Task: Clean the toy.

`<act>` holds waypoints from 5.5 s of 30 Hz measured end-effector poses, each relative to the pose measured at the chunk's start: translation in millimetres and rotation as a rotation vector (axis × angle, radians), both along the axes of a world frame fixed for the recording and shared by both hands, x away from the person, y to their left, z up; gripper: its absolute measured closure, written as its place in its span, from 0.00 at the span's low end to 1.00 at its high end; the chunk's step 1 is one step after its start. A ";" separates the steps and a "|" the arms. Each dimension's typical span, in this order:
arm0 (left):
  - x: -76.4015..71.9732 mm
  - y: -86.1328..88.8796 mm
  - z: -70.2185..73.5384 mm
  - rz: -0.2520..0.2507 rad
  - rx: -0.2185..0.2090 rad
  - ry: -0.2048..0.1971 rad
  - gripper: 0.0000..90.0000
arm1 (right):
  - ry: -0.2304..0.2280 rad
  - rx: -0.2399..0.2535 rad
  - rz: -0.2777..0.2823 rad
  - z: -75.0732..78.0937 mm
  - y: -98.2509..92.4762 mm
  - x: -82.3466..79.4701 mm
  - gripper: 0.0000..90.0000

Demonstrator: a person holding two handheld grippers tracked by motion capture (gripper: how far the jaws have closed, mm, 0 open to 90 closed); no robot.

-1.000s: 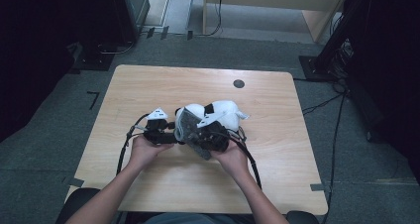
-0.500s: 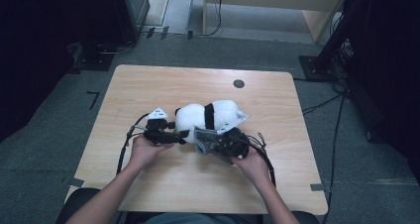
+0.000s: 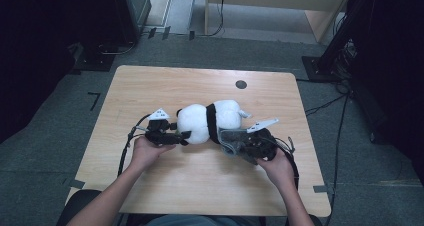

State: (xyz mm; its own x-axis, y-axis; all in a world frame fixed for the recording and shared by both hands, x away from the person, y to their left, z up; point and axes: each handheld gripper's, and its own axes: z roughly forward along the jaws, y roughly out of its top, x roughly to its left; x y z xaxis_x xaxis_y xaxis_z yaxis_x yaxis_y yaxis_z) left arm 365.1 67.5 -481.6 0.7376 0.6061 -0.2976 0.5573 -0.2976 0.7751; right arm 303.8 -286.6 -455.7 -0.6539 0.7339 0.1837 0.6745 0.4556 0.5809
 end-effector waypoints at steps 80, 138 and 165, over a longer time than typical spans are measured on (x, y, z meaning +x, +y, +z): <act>0.1 -1.7 0.5 0.001 0.017 -0.002 0.41 | 0.025 -0.040 0.089 -14.2 36.4 14.2 0.90; 11.8 10.6 12.7 -0.061 0.031 -0.019 0.37 | -0.166 0.208 -0.139 44.0 2.3 64.2 0.91; 74.0 0.2 -1.6 -0.281 -0.023 -0.039 0.00 | -0.145 0.231 -0.063 22.8 -3.2 73.5 0.90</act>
State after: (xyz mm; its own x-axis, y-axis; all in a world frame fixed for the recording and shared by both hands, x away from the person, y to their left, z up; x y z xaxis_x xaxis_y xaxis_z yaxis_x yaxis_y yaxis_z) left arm 439.2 67.7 -483.2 0.8871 0.3694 -0.2767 0.4246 -0.4181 0.8030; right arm 377.4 -289.8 -432.9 -0.6403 0.7233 0.2588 0.5998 0.2602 0.7567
